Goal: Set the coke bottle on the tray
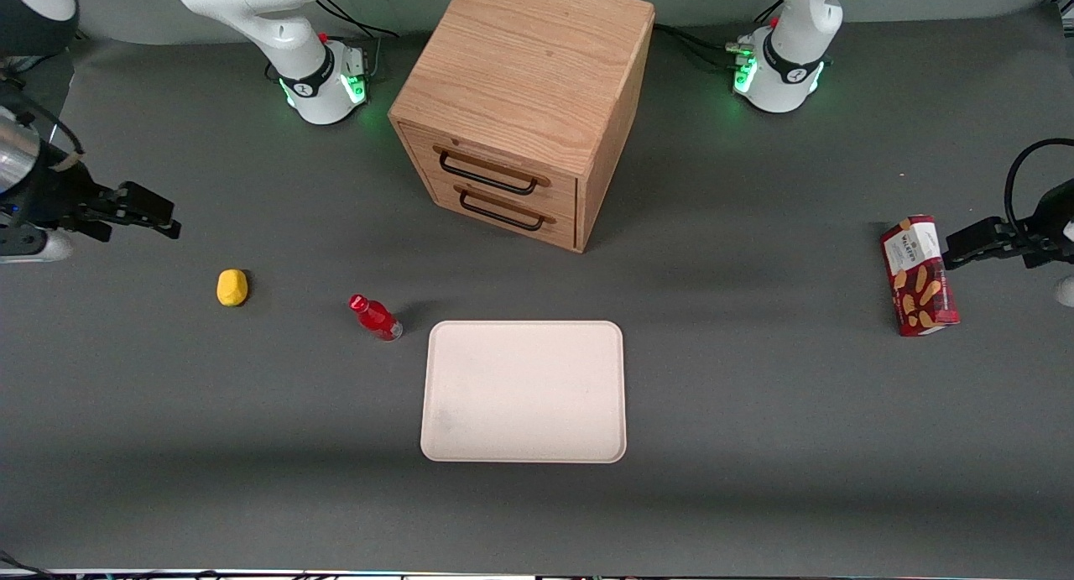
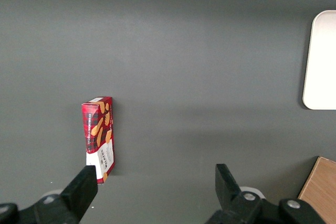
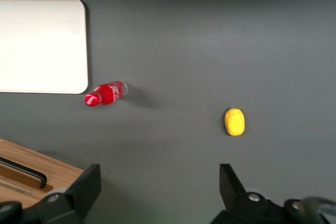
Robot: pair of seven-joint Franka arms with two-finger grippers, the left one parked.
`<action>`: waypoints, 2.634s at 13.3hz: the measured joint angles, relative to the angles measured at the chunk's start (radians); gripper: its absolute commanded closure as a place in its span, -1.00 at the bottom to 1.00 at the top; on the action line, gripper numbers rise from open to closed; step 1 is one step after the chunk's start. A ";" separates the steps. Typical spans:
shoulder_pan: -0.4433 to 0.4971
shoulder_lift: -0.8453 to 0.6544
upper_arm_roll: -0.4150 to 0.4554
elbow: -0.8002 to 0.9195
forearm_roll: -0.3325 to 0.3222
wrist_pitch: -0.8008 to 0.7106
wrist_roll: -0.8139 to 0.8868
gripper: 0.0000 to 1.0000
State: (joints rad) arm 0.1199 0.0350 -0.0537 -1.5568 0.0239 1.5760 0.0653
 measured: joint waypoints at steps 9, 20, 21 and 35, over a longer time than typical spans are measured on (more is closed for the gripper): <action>0.192 0.071 0.000 0.058 0.000 0.017 0.215 -1.00; 0.253 0.088 -0.010 0.066 0.000 0.045 0.298 -1.00; 0.253 0.095 -0.011 0.066 0.000 0.059 0.297 -1.00; 0.261 0.207 -0.012 -0.241 0.035 0.503 0.242 -1.00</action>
State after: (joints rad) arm 0.3807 0.2423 -0.0654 -1.7973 0.0588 2.0791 0.3072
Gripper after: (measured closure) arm 0.000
